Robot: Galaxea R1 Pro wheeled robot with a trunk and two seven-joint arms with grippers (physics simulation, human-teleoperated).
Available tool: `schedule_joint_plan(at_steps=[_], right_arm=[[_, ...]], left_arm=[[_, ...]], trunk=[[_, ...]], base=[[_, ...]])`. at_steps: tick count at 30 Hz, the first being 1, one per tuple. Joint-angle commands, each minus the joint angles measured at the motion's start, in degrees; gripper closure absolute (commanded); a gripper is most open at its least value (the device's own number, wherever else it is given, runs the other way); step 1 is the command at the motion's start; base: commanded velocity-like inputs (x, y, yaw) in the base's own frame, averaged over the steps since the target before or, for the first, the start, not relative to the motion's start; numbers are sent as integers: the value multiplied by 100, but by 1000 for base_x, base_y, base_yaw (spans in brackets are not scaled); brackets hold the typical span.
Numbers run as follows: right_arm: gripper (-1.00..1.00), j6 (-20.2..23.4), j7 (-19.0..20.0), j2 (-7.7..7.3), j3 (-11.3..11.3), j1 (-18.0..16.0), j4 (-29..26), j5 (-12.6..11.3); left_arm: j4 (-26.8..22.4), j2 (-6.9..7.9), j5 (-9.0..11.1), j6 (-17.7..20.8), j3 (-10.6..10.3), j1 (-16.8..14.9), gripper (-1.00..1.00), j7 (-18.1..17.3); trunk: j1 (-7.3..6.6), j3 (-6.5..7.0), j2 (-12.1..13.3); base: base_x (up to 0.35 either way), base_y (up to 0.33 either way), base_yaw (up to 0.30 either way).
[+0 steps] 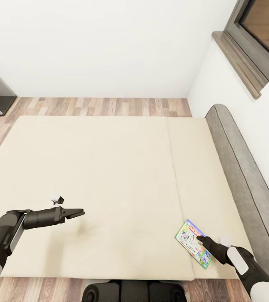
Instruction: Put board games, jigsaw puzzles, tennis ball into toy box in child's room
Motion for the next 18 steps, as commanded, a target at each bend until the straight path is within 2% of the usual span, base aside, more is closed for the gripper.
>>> schedule_joint_plan(at_steps=[1, 6, 10, 18], right_arm=[[-100, 34, 286, -10, -31, 1, -2, 25], [-100, 27, 798, -126, -26, 22, 18, 49], [-100, 26, 937, -198, -25, 28, 31, 55], [-100, 18, 998, -231, -23, 31, 37, 57]], left_arm=[[-1, 1, -1, 60, -1, -2, -100, -22], [-1, 1, -1, 59, 0, -2, -100, -22], [-1, 1, -1, 59, 1, -2, -100, -22], [0, 1, -1, 59, 1, -2, -100, -22]], trunk=[[3, -16, -9], [3, -62, -9], [3, -100, -9], [3, -151, -9]], base=[[0, 0, 0], [0, 0, 0], [0, 0, 0], [0, 0, 0]])
